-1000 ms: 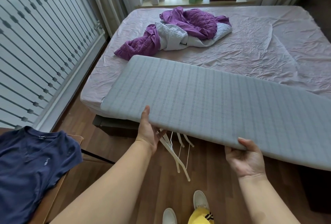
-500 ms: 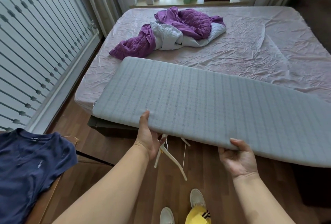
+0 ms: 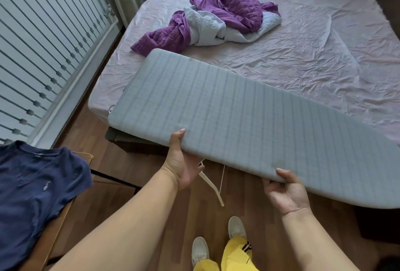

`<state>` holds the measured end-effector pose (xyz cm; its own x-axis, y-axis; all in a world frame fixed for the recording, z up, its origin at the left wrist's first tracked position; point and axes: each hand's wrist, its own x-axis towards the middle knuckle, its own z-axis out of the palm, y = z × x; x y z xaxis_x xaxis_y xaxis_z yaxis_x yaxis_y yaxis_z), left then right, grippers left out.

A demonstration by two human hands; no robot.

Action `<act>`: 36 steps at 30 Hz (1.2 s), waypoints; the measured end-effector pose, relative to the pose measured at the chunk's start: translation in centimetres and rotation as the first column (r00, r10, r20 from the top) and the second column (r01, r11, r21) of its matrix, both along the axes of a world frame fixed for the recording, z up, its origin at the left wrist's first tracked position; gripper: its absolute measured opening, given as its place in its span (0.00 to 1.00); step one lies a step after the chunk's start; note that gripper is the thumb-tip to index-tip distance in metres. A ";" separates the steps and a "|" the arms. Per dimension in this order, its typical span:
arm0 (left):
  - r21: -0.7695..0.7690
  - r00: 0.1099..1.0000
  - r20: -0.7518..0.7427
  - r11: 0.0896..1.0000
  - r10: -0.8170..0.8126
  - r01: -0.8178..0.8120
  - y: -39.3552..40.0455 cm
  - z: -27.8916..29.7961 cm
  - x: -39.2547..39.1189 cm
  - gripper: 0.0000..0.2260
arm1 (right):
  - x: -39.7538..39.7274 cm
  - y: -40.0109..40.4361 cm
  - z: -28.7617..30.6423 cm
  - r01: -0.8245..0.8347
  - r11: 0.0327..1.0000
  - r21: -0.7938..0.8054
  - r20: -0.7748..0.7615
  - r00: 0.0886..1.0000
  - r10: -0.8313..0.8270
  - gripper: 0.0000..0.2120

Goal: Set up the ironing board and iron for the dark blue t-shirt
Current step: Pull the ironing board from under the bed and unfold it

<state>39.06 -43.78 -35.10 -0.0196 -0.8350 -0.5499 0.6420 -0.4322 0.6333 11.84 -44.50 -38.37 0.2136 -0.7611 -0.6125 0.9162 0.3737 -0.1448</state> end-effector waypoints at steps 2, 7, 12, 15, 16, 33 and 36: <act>-0.011 0.996 -0.085 1.000 -0.004 0.003 -0.1 -0.2 0.0 0.28 | 0.0 -0.3 0.4 -0.017 1.000 -0.019 -0.006 1.000 0.017 0.47; 0.017 0.984 -0.165 0.998 0.065 -0.063 0.0 0.5 0.2 0.31 | 0.5 -1.2 1.9 -0.063 0.995 -0.072 -0.044 0.997 0.060 0.46; 0.046 0.952 -0.218 0.977 0.216 -0.211 1.0 0.6 0.7 0.32 | 1.8 -1.3 2.4 -0.099 0.992 -0.077 -0.075 0.993 0.093 0.52; 0.049 0.930 -0.247 0.962 0.273 -0.269 1.7 0.2 1.8 0.36 | 3.0 -0.9 2.1 -0.115 0.991 -0.062 -0.079 0.991 0.110 0.55; 0.058 0.922 -0.254 0.956 0.292 -0.287 2.0 0.0 2.1 0.37 | 3.3 -0.8 1.9 -0.120 0.991 -0.056 -0.079 0.990 0.115 0.56; 0.240 0.917 -0.297 0.951 0.265 -0.197 3.1 -3.7 -0.9 0.32 | 1.2 0.1 0.5 -0.138 0.990 0.037 -0.189 0.972 0.143 0.17; 0.295 0.941 -0.242 0.942 0.238 -0.162 2.4 -3.3 -2.3 0.33 | 0.3 0.0 0.5 -0.129 0.990 0.049 -0.187 0.973 0.136 0.15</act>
